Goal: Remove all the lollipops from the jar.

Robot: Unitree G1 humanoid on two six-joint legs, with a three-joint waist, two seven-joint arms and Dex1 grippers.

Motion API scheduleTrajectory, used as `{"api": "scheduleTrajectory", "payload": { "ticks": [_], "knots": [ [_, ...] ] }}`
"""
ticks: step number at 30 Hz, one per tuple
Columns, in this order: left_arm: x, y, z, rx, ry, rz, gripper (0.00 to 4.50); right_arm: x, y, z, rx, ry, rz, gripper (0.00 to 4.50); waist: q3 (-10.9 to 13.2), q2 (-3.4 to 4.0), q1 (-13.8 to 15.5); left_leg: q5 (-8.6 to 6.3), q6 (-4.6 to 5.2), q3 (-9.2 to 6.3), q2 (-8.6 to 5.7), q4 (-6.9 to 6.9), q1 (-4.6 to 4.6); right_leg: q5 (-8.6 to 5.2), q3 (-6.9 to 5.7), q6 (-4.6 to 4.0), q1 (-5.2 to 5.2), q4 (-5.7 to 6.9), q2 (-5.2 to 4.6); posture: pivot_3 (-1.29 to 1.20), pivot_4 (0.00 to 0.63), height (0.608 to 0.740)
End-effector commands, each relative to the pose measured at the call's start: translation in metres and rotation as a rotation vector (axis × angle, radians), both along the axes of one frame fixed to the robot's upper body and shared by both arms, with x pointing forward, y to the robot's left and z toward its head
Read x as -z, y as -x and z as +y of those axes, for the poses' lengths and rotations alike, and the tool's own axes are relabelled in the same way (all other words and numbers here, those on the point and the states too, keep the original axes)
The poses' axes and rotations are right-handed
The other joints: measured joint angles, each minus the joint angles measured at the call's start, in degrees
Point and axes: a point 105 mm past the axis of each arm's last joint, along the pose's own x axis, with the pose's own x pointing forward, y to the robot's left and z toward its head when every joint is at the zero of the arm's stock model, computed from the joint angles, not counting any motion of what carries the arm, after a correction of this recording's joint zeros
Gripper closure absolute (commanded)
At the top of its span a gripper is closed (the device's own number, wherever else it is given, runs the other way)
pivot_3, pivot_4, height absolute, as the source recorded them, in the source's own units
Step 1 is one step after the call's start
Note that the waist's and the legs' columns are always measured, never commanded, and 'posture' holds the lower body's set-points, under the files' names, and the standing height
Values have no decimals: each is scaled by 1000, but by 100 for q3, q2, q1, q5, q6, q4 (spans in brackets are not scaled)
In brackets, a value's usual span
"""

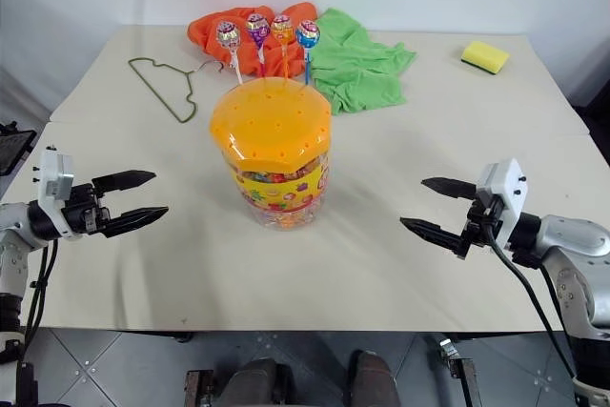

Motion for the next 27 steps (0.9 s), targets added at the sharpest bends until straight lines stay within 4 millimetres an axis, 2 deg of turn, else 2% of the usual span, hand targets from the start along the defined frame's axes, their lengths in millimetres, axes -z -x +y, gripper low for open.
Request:
{"api": "scheduleTrajectory", "payload": {
  "ticks": [1,10,15,21,27],
  "knots": [
    [-16,1,0,10,-1,-51,0,-10,1,-3,-1,14,-32,20,0,0,-1,0,0,0,0,0,0,0,0,0,0,0,0,0,150,740],
    [-30,-3,-4,-28,-28,-73,0,-14,2,-3,-16,8,-29,20,0,0,0,0,0,-1,-1,2,0,0,1,0,0,4,-2,0,150,740],
    [-57,-6,-14,16,6,-132,0,-25,7,0,-55,0,-44,20,0,0,17,0,0,-2,-1,6,-1,0,0,0,0,8,-2,0,150,740],
    [-105,-24,-42,80,24,-283,0,-63,22,10,-142,-67,-105,20,1,-3,50,0,0,-5,-3,11,-1,0,-1,0,0,17,-4,0,150,740],
    [-135,-43,-83,212,75,-325,0,-84,35,21,-200,-119,-137,20,-1,-6,128,0,1,-3,-5,17,-1,0,-1,0,-1,20,-3,0,150,740]
  ]
}}
